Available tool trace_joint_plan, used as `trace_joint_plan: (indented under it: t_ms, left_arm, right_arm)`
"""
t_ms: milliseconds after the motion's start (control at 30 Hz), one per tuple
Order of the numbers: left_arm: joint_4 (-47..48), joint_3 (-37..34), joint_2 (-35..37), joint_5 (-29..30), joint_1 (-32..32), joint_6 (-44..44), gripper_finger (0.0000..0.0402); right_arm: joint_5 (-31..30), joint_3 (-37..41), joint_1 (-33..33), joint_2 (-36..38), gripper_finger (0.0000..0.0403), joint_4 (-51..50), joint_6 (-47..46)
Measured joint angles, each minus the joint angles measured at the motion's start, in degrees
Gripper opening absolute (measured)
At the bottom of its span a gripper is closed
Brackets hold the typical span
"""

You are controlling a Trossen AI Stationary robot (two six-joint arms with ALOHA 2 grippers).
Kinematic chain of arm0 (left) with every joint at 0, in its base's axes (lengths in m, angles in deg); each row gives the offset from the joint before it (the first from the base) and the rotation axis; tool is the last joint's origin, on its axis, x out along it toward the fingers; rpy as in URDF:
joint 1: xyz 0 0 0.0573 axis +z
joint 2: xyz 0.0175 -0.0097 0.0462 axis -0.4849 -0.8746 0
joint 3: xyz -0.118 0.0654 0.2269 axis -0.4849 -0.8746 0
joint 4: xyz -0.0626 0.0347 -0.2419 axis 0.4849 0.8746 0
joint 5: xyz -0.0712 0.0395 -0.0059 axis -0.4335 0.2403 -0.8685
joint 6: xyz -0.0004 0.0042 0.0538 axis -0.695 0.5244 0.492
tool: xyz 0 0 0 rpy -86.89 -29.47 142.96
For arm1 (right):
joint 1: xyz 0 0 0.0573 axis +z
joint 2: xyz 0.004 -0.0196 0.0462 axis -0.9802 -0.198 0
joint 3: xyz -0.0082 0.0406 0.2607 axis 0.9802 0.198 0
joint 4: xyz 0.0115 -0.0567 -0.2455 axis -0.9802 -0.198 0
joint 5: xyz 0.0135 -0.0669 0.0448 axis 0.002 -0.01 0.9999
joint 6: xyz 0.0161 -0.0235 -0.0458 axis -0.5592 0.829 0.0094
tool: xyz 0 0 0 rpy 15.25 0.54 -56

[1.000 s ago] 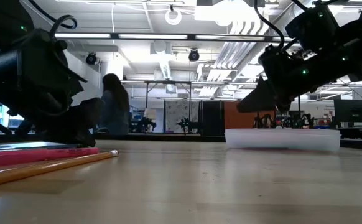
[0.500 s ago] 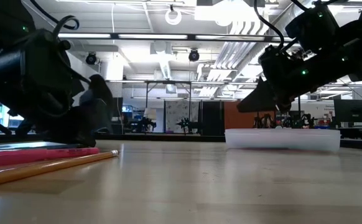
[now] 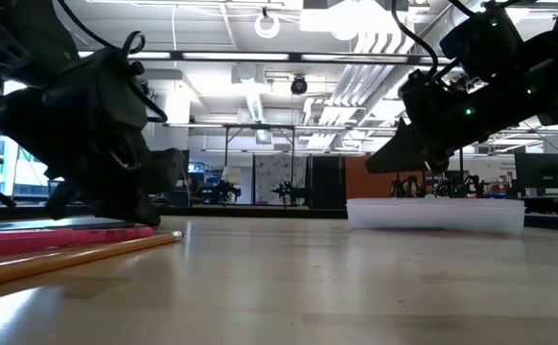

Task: Pick & place school supplies into a supply box
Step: Put the blue pencil into the pink supply box

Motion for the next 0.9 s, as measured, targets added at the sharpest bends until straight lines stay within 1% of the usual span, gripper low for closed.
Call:
trace_joint_plan:
  t_ms: [67, 267, 333, 400, 533, 600, 733, 900]
  left_arm:
    - [-0.37, -0.02, -0.01, -0.26, 0.02, 2.28, 0.0043]
    - [-1.23, 0.13, 0.01, -1.27, 0.02, 4.22, 0.0153]
    - [-1.48, 0.15, 0.03, -1.28, 0.0, 4.13, 0.018]
    - [-1.38, 0.36, 0.03, -1.42, 0.0, 4.06, 0.0196]
    - [-0.05, 1.38, 0.66, -2.66, -0.26, 4.08, 0.0203]
    - [1.42, 2.13, 0.84, -3.64, -0.73, 4.06, 0.0196]
    - [4.62, 3.18, 0.77, -3.1, -2.61, 4.05, 0.0179]
    - [7.43, 3.21, 0.84, -3.87, -5.67, 3.94, 0.0161]
  right_arm:
    - [0.0, 0.0, 0.0, 0.0, 0.0083, 0.0, -0.05]
    - [0.46, 0.0, 0.0, 0.0, 0.0083, 0.0, -1.49]
    - [1.14, 0.0, 0.0, 0.0, 0.0083, -0.02, -2.6]
    - [1.65, 0.0, 0.02, 0.0, 0.0083, -0.02, -3.46]
    - [3.48, 0.0, 0.02, 0.0, 0.0083, -0.04, -4.58]
    - [4.49, 0.0, 0.08, 0.0, 0.0083, -0.07, -5.06]
    - [4.13, 0.0, 1.2, 0.0, 0.0083, -0.59, -5.16]
    - [3.9, 0.0, 3.57, 0.0, 0.0083, -1.92, -5.92]
